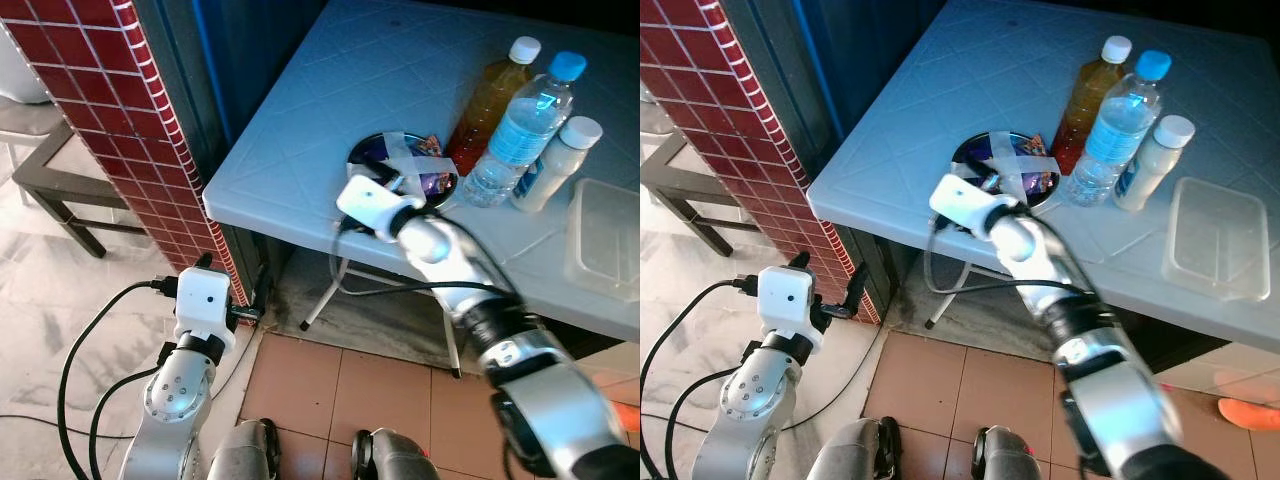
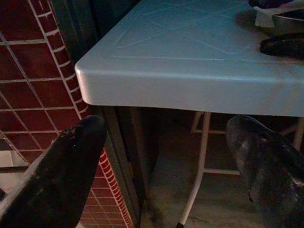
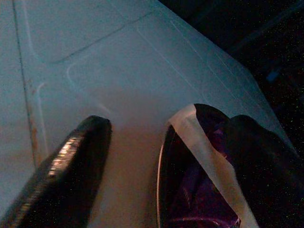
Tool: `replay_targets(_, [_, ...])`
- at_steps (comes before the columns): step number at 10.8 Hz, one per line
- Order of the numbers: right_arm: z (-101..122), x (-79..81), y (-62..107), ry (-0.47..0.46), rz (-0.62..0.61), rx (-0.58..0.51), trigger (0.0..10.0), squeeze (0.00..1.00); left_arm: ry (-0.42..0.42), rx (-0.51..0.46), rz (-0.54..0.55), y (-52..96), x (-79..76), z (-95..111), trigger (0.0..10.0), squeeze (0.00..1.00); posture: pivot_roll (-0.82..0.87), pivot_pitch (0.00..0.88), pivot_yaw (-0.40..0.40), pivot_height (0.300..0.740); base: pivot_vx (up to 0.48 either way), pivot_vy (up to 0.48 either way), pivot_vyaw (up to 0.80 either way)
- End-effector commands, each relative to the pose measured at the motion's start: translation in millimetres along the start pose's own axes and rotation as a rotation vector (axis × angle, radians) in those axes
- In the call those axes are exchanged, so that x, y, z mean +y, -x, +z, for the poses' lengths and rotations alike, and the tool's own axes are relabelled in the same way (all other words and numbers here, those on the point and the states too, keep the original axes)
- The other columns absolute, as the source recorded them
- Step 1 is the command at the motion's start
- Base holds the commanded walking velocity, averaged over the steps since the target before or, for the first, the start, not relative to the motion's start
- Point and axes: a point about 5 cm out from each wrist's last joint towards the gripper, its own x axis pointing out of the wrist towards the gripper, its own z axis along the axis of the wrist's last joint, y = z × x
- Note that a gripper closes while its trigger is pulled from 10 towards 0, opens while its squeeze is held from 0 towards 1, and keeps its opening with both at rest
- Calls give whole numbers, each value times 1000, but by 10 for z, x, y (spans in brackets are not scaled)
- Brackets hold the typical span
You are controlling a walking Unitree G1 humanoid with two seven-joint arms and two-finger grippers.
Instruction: Restocking fridge
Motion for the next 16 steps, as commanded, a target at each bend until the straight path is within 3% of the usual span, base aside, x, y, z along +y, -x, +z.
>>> replay_targets(1, [80,16,-17,-35,5,-8,10000,1000,-3,25,-4,4,-6,-38,10000,0,41,126,5,740,0,0,0])
replay_targets(3, [158,27,-26,-172,-20,5,10000,1000,-3,29,-7,5,-13,-45,10000,0,40,126,5,740,0,0,0])
replay_targets(4, [164,28,-37,-253,-29,30,10000,831,-4,31,-8,1,-14,-48,10000,0,37,125,6,740,0,0,0])
replay_targets(5, [161,52,-46,-336,-27,63,10000,475,-5,32,-10,-10,-14,-50,10000,0,36,123,6,740,0,0,0])
replay_targets(6, [90,70,-32,-392,-69,144,10000,0,-5,32,-12,-15,-16,-52,10000,0,35,122,5,740,0,0,0])
replay_targets(9, [124,164,5,-490,-29,179,10000,0,-8,33,-13,-26,-15,-52,10000,0,35,120,6,740,0,0,0])
replay_targets(12, [212,171,46,-466,-16,170,10000,0,-10,33,-14,-26,-20,-54,10000,0,35,120,5,740,0,0,0])
replay_targets(13, [273,199,117,-388,9,136,10000,0,-8,35,-13,-20,-21,-58,10000,0,31,123,5,740,0,0,0])
replay_targets(16, [285,259,220,-396,26,144,10000,0,-7,40,-17,-21,-24,-64,10000,0,26,124,6,740,0,0,0])
